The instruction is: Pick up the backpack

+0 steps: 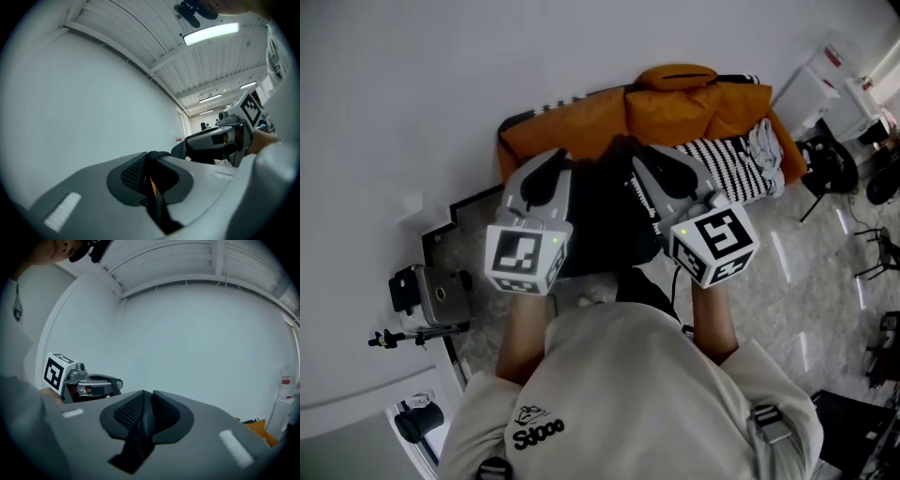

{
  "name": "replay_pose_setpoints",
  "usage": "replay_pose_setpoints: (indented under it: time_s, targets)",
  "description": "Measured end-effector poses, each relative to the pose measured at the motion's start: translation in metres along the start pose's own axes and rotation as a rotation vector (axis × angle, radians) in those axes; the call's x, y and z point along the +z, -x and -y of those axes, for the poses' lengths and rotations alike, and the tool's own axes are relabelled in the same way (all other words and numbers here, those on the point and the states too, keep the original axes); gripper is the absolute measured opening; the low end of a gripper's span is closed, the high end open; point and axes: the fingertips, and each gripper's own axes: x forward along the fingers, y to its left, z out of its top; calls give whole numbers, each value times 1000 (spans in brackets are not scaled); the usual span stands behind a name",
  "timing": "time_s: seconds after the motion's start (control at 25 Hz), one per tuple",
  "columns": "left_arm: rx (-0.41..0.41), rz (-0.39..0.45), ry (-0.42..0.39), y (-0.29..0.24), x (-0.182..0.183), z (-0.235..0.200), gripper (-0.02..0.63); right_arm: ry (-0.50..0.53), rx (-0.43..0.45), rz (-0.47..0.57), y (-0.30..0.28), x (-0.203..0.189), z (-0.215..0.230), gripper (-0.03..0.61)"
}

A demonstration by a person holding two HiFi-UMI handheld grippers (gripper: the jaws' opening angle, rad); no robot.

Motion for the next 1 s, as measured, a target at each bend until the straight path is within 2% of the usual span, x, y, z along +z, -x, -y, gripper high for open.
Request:
replay_pose_setpoints:
  time_s: [1.0]
  targets:
    - [-40, -89, 37, -16, -31, 13, 12, -25, 6, -69, -2, -28, 12, 63]
